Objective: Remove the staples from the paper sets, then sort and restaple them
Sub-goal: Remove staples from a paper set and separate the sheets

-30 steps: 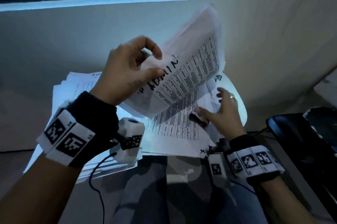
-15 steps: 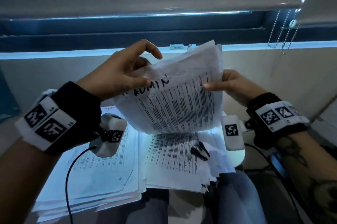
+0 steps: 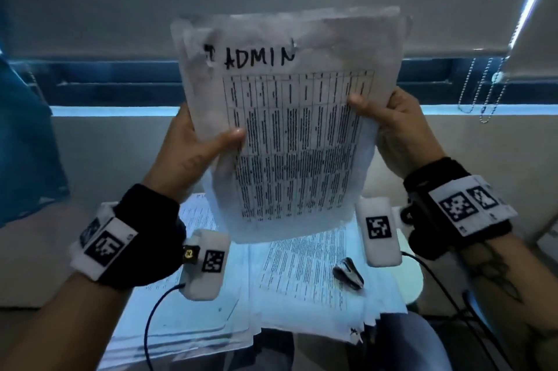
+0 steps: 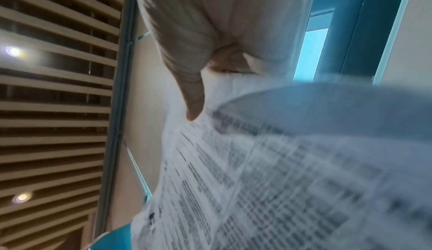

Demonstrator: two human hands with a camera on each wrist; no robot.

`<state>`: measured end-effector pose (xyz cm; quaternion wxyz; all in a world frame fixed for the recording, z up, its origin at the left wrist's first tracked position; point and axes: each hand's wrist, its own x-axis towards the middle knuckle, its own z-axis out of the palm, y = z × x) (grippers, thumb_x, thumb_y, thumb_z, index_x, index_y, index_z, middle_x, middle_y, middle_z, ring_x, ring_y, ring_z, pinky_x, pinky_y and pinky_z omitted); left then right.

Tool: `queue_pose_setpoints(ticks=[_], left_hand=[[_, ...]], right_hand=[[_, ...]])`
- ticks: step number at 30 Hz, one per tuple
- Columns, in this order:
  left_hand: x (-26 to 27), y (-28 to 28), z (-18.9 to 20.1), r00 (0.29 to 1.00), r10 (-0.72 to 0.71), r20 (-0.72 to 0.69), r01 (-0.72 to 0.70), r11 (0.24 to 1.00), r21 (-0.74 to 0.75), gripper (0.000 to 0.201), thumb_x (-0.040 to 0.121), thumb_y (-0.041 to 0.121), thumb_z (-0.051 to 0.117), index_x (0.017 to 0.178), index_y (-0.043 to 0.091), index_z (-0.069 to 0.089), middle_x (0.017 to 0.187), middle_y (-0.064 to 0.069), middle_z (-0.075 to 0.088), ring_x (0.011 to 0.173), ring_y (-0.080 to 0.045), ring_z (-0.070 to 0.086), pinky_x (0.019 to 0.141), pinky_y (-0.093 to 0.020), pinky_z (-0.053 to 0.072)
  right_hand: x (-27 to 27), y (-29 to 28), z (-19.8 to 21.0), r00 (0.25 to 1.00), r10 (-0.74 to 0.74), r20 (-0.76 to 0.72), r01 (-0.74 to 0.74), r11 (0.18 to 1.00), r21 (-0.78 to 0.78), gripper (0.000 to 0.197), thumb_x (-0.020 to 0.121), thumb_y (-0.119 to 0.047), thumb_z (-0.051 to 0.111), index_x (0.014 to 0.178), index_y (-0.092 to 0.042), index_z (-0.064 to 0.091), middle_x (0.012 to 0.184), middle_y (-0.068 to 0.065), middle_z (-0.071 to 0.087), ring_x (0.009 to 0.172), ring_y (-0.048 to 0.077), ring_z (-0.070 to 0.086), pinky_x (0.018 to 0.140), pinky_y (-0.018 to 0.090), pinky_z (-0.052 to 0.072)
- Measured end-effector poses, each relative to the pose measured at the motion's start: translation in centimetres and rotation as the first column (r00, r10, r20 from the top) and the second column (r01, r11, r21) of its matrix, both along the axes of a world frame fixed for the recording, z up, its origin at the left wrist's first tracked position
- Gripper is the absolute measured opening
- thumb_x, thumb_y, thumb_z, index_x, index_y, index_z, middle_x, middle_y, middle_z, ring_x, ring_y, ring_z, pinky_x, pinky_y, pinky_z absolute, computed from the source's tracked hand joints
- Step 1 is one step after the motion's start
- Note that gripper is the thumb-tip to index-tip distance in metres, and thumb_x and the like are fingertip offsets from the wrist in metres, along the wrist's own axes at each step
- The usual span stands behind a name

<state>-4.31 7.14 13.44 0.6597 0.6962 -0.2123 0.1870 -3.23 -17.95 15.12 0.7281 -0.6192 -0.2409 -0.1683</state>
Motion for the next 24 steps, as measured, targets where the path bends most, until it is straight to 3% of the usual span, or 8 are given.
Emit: queue_pose_setpoints(ticks=[3,8,9,11,13,16,20,24], left_hand=[[1.7,3.1,0.1,0.993,0.098,-0.058,-0.098,0.995,0.009,0.068,0.062,0.01,0.079,0.122,0.006,0.048,0.109,-0.001,0.066,0.097,-0.011,0.065,0.075,-0.02,0.053],[5.4,9.9,-3.1,0.865,0.204,-0.459,-0.082,0.959,0.271,0.028,0.08,-0.015,0.056,0.097,0.008,0.059,0.096,-0.007,0.07,0.064,-0.006,0.068,0.056,-0.015,0.054],[6.0,11.1,-4.4,0.819,0.175,-0.547,-0.026,0.963,0.269,0.029,0.081,-0.017,0.052,0.095,0.007,0.059,0.098,-0.012,0.069,0.066,-0.01,0.069,0.058,-0.021,0.056],[7.6,12.9,-7.7,0.737,0.213,-0.642,0.007,0.947,0.322,0.03,0.08,-0.018,0.053,0.101,0.003,0.058,0.113,-0.021,0.062,0.079,-0.023,0.066,0.066,-0.032,0.057],[9.2,14.0,-10.8,0.664,0.377,-0.646,-0.05,0.884,0.464,0.035,0.078,-0.015,0.06,0.109,-0.002,0.055,0.115,-0.021,0.057,0.086,-0.029,0.06,0.074,-0.036,0.052],[11.5,15.4,-14.5,0.566,0.594,-0.572,-0.068,0.725,0.686,0.044,0.071,-0.001,0.076,0.111,-0.007,0.056,0.113,-0.023,0.061,0.099,-0.036,0.06,0.089,-0.046,0.047],[11.9,13.6,-15.9,0.506,0.782,-0.364,-0.171,0.505,0.846,0.073,0.068,0.011,0.081,0.128,-0.003,0.041,0.126,-0.027,0.051,0.114,-0.041,0.05,0.092,-0.048,0.043],[12.0,8.5,-14.7,0.574,0.817,-0.049,-0.237,0.223,0.946,0.078,0.074,0.021,0.077,0.136,0.005,0.032,0.136,-0.022,0.038,0.126,-0.038,0.034,0.101,-0.052,0.032]], right_hand=[[0.5,0.6,-0.8,0.99,-0.062,-0.125,0.049,0.994,-0.098,0.022,0.075,-0.024,0.065,0.095,-0.02,0.056,0.091,-0.003,0.065,0.085,0.009,0.062,0.076,0.03,0.049],[-0.4,-1.0,-9.7,0.891,-0.367,-0.269,0.202,0.849,-0.488,0.014,0.084,-0.023,0.065,0.092,-0.02,0.054,0.094,0.003,0.056,0.091,0.017,0.055,0.07,0.02,0.041],[-1.0,-1.0,-12.3,0.862,-0.413,-0.293,0.136,0.746,-0.651,0.024,0.084,-0.027,0.066,0.102,-0.016,0.055,0.099,0.003,0.056,0.098,0.02,0.055,0.075,0.022,0.043],[-1.9,-0.9,-17.3,0.805,-0.524,-0.279,-0.054,0.403,-0.913,0.06,0.084,-0.042,0.064,0.13,-0.01,0.043,0.128,0.011,0.047,0.122,0.026,0.043,0.094,0.033,0.041],[-2.6,-0.8,-20.4,0.771,-0.598,-0.219,-0.115,0.208,-0.971,0.071,0.086,-0.049,0.057,0.14,-0.012,0.029,0.143,0.013,0.031,0.13,0.03,0.032,0.101,0.039,0.035],[-2.8,-0.7,-22.5,0.757,-0.631,-0.17,-0.047,0.207,-0.977,0.05,0.093,-0.041,0.05,0.132,-0.014,0.035,0.135,0.011,0.038,0.123,0.029,0.037,0.097,0.037,0.039],[-2.3,-0.6,-23.6,0.771,-0.627,-0.112,0.037,0.221,-0.975,0.037,0.095,-0.031,0.048,0.125,-0.013,0.04,0.125,0.008,0.045,0.117,0.025,0.04,0.088,0.033,0.039],[-1.9,-0.4,-24.5,0.758,-0.645,-0.096,0.082,0.24,-0.967,0.04,0.094,-0.034,0.045,0.126,-0.01,0.039,0.125,0.009,0.043,0.116,0.025,0.039,0.087,0.034,0.04]])
